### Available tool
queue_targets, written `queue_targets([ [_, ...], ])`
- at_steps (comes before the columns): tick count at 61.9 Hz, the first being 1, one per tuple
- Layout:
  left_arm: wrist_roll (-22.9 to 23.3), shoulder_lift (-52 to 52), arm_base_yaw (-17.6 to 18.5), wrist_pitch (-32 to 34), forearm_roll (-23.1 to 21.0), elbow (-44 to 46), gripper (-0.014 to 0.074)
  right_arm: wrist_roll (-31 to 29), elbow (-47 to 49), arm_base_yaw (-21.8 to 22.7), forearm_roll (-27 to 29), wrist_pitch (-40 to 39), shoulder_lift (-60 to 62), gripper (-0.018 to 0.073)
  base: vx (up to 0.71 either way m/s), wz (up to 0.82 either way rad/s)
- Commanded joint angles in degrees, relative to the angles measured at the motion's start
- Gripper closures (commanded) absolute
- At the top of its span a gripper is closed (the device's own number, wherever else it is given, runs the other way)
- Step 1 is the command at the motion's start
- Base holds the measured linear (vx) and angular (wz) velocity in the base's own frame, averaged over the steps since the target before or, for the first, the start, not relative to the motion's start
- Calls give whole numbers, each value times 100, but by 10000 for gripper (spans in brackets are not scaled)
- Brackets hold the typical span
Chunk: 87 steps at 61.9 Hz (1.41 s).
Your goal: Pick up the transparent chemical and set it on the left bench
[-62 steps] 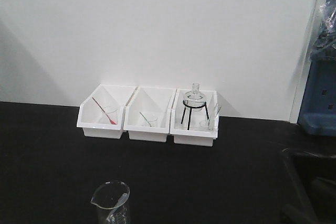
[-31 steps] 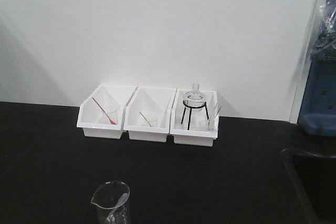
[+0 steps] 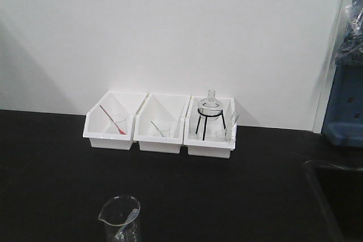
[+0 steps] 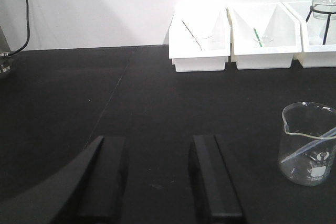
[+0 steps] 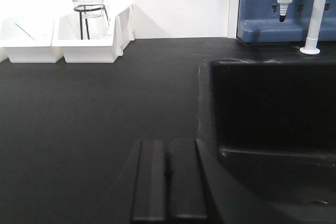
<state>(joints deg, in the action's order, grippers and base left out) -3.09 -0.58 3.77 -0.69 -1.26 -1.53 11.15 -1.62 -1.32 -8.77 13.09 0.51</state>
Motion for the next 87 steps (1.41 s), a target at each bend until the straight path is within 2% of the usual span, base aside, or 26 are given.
queue_targets([
  [1, 45, -110, 10, 449, -4, -93, 600, -45, -51, 27, -10, -433, 3, 567, 0, 0],
  [87, 45, -110, 10, 449, -4, -93, 600, -45, -51, 27, -10, -435, -18, 567, 0, 0],
])
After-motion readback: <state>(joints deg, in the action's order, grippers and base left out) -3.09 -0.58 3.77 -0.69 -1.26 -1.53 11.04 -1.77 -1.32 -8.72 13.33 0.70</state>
